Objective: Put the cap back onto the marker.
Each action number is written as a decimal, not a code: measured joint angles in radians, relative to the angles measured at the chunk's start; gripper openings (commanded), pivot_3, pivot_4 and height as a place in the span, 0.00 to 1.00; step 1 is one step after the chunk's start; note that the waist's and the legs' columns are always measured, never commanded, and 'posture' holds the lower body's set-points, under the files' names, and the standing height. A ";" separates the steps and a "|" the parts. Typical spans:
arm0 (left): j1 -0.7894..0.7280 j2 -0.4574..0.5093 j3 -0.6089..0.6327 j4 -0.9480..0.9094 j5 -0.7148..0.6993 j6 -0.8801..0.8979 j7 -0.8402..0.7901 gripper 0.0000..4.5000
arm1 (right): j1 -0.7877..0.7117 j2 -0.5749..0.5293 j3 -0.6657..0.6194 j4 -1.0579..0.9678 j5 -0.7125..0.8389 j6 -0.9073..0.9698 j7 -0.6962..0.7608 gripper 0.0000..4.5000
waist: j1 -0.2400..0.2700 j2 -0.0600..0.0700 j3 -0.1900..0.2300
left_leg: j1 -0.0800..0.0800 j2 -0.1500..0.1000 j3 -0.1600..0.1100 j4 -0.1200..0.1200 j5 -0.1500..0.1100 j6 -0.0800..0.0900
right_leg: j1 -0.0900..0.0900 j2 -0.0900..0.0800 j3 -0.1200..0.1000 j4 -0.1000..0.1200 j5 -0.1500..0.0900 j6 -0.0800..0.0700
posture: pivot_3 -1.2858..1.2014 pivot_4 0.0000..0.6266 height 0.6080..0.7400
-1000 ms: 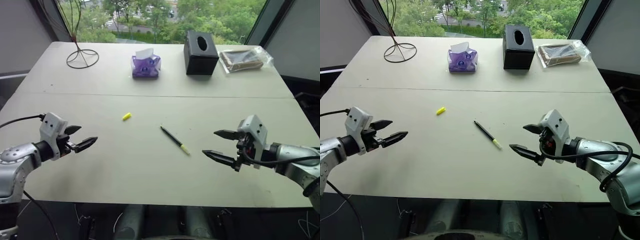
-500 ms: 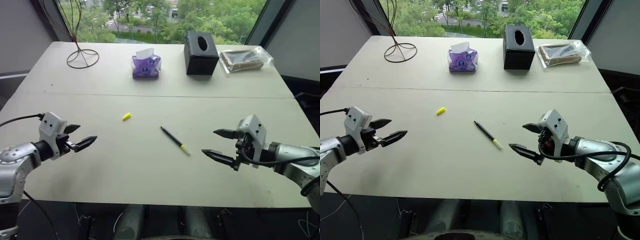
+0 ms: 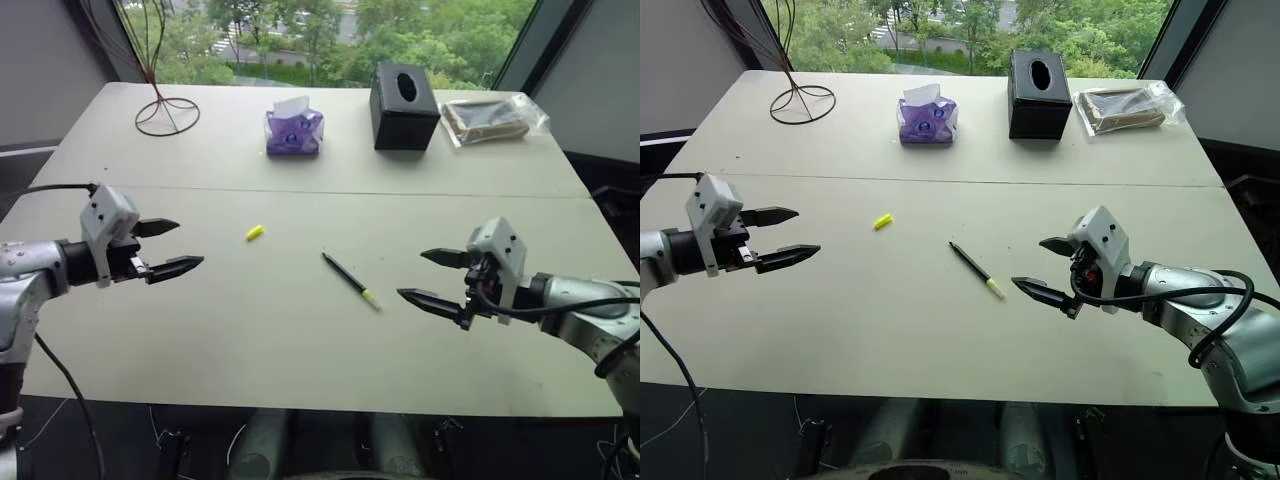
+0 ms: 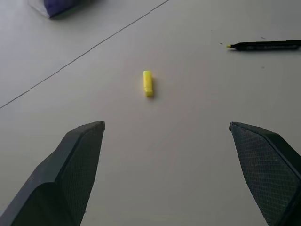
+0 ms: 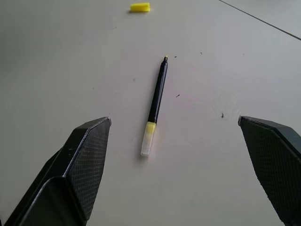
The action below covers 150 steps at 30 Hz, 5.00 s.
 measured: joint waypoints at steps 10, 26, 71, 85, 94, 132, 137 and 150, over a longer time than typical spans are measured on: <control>-0.180 -0.023 -0.191 0.111 0.049 -0.050 -0.187 0.98 | -0.178 0.269 0.291 0.113 -0.298 -0.010 -0.311 1.00 | -0.017 0.000 0.000 | -0.001 -0.001 0.000 -0.001 0.001 0.001 | -0.003 0.003 0.001 0.005 0.003 0.004 | 0.52 0.24 1.00; -0.122 -0.043 -0.219 0.116 0.106 -0.108 -0.195 0.98 | -0.185 0.327 0.447 0.087 -0.390 0.024 -0.303 1.00 | -0.027 0.000 0.000 | 0.001 0.000 0.000 0.000 0.001 0.001 | -0.002 0.005 0.001 0.009 0.002 0.004 | 0.52 0.24 1.00; -0.197 -0.111 -0.188 0.335 0.186 -0.260 0.003 1.00 | -0.391 0.284 0.501 0.232 -0.560 0.012 -0.199 0.01 | -0.024 -0.001 0.000 | 0.002 -0.002 -0.002 0.007 0.005 0.001 | -0.002 0.005 0.000 0.018 0.002 0.004 | 0.52 0.24 1.00; -0.309 -0.313 -0.189 0.679 0.284 -0.487 0.104 1.00 | -0.532 0.113 0.508 0.201 -0.585 -0.047 0.033 0.01 | -0.025 -0.001 0.000 | 0.001 -0.003 -0.001 0.008 0.005 0.001 | -0.003 0.004 0.000 0.019 0.002 0.004 | 0.52 0.24 1.00; -0.369 -0.404 -0.190 0.759 0.311 -0.448 0.212 1.00 | -0.554 0.107 0.510 0.124 -0.583 -0.020 0.091 0.01 | -0.026 -0.002 0.000 | 0.001 -0.003 -0.001 0.008 0.005 0.001 | -0.003 0.004 0.000 0.019 0.002 0.004 | 0.52 0.24 1.00; -0.385 -0.456 -0.210 0.833 0.375 -0.531 0.223 0.01 | -0.501 0.074 0.451 0.064 -0.504 -0.018 0.108 0.00 | -0.024 -0.002 -0.001 | 0.002 -0.002 -0.003 0.013 0.004 0.000 | 0.001 0.004 -0.001 0.019 0.003 0.004 | 0.52 0.24 1.00; -0.425 -0.441 -0.233 0.818 0.383 -0.544 0.103 0.01 | -0.491 0.009 0.402 0.144 -0.491 -0.123 0.199 0.00 | -0.024 -0.002 0.000 | 0.001 -0.002 -0.003 0.013 0.004 0.000 | 0.000 0.004 -0.001 0.018 0.003 0.004 | 0.52 0.24 1.00; -0.497 -0.445 -0.294 0.518 0.285 -0.388 -0.210 0.01 | -0.524 0.000 0.370 0.255 -0.442 -0.220 0.322 0.00 | -0.026 -0.002 0.000 | 0.000 -0.002 -0.003 0.012 0.004 0.001 | -0.001 0.004 -0.001 0.018 0.003 0.004 | 0.52 0.24 1.00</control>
